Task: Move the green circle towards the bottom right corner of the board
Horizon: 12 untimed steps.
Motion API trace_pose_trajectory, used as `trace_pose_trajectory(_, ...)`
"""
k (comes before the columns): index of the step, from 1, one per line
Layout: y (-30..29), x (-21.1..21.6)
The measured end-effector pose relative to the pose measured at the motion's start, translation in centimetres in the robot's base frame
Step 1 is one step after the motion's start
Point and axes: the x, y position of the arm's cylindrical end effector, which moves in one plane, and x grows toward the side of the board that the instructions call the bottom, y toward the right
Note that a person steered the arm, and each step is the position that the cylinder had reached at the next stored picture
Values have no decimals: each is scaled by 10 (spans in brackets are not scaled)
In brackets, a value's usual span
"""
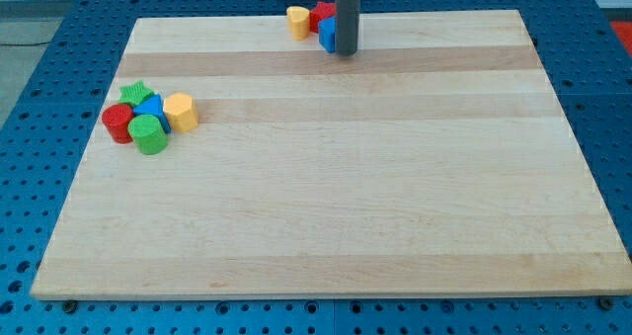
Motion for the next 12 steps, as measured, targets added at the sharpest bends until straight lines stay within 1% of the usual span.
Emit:
trace_pose_trajectory(1, -21, 20)
trace_pose_trajectory(2, -83, 21)
trace_pose_trajectory(4, -262, 21)
trace_pose_trajectory(5, -326, 26)
trace_pose_trajectory(6, -326, 26)
trace_pose_trajectory(8, -327, 68)
trace_pose_trajectory(9, -326, 132)
trace_pose_trajectory(10, -317, 174)
trace_pose_trajectory(12, -293, 172)
